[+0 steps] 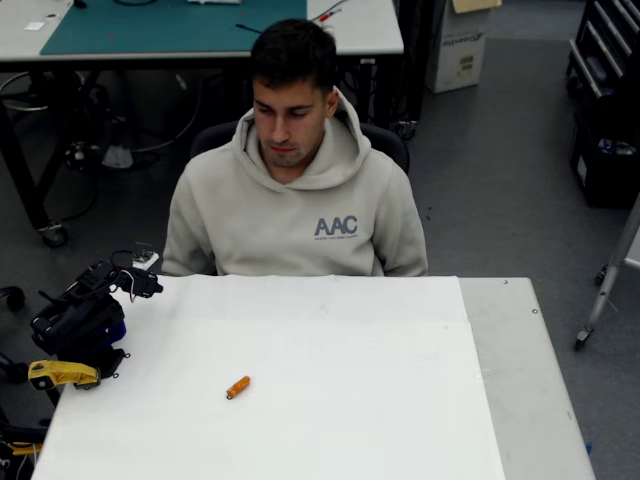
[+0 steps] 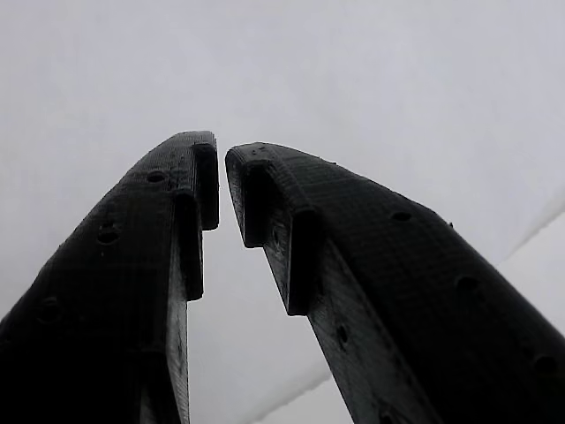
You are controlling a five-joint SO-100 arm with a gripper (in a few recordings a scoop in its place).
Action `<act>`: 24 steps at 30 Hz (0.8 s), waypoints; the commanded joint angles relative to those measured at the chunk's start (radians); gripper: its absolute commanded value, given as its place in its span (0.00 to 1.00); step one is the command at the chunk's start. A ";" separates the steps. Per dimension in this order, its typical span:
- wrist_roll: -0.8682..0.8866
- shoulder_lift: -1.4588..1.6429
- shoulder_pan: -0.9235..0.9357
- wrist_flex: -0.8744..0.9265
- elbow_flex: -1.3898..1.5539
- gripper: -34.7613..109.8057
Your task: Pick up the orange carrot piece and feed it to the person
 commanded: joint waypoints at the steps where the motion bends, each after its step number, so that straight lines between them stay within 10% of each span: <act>1: -0.003 0.011 -0.009 0.015 -0.064 0.23; 24: -0.002 0.011 -0.025 0.015 -0.063 0.23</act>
